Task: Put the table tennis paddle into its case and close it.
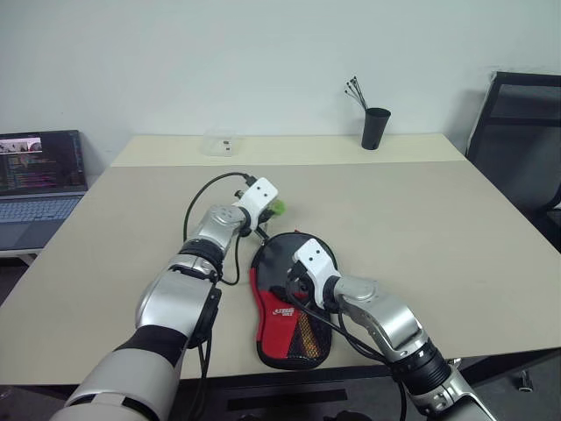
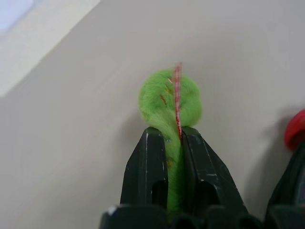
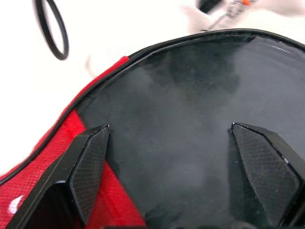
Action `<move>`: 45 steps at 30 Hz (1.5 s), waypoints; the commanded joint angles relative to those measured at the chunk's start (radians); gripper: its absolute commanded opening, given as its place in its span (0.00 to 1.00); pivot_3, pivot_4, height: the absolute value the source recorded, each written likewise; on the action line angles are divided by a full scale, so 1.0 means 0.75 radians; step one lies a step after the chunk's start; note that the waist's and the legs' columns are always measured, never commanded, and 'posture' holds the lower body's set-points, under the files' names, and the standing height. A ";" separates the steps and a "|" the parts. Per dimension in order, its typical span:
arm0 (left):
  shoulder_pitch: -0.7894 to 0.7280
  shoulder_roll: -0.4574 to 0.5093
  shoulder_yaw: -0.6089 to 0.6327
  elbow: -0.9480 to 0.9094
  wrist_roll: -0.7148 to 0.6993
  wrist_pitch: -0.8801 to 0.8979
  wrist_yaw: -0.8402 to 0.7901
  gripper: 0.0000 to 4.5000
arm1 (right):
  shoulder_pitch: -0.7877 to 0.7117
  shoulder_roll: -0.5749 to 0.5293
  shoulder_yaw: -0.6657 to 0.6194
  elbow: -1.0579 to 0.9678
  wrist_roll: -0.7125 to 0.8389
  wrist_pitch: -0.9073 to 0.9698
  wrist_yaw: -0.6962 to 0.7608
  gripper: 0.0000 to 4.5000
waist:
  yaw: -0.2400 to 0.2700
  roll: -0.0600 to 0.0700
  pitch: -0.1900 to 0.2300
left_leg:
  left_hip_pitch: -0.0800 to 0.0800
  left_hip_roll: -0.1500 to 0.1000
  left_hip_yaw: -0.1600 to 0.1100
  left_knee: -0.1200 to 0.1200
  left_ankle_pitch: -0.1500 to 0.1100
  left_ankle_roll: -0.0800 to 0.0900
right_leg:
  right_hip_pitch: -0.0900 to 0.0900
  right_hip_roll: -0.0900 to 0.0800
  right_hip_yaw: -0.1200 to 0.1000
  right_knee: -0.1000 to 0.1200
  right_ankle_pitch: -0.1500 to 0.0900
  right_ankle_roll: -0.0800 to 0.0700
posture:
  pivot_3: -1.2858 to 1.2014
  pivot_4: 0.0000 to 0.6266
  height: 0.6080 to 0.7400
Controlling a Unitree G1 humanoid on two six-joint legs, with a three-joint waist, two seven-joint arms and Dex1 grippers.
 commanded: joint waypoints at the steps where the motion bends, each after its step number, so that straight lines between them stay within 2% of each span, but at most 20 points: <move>1: -0.085 -0.066 -0.050 -0.011 0.081 -0.117 0.064 0.02 | 0.056 0.007 0.046 0.021 -0.005 0.065 0.014 1.00 | 0.000 0.000 0.000 | 0.000 0.000 0.000 0.000 0.000 0.000 | 0.000 0.000 0.000 0.000 0.000 0.000 | 0.52 0.24 1.00; 9: -0.162 -0.244 -0.170 -0.001 0.241 -0.301 0.118 0.02 | 0.091 0.034 0.054 0.004 -0.020 0.083 0.001 1.00 | 0.001 0.000 0.000 | 0.000 -0.001 0.000 0.000 0.000 0.000 | 0.000 0.000 0.000 0.000 0.000 0.000 | 0.52 0.24 1.00; 16: -0.182 -0.386 -0.173 -0.012 0.244 -0.432 0.021 0.02 | 0.094 0.040 0.044 -0.010 -0.023 0.101 -0.001 1.00 | 0.005 0.000 0.000 | 0.000 -0.002 0.000 0.000 0.000 0.000 | 0.000 0.000 0.000 0.000 0.000 0.000 | 0.52 0.24 1.00; 25: -0.123 -0.427 -0.156 -0.017 0.215 -0.501 -0.195 0.02 | 0.076 0.043 0.035 -0.012 -0.025 0.108 -0.001 1.00 | 0.006 0.000 0.000 | 0.000 -0.002 0.001 0.000 0.000 0.000 | 0.000 -0.001 0.001 0.000 0.000 0.000 | 0.52 0.24 1.00; 37: -0.086 -0.366 -0.075 -0.030 0.127 -0.434 -0.301 0.98 | 0.038 0.053 0.022 -0.012 -0.009 0.126 0.015 1.00 | 0.000 0.000 -0.001 | 0.001 -0.001 0.001 0.000 0.000 0.000 | 0.001 0.000 0.001 0.000 0.000 0.000 | 0.52 0.24 1.00; 45: -0.084 -0.253 0.012 -0.057 0.037 -0.408 -0.309 0.99 | -0.004 0.058 -0.027 -0.067 0.030 0.171 0.028 1.00 | -0.007 0.000 -0.001 | 0.002 0.000 0.001 0.000 0.000 0.000 | 0.000 0.001 0.002 0.001 0.000 0.000 | 0.52 0.24 1.00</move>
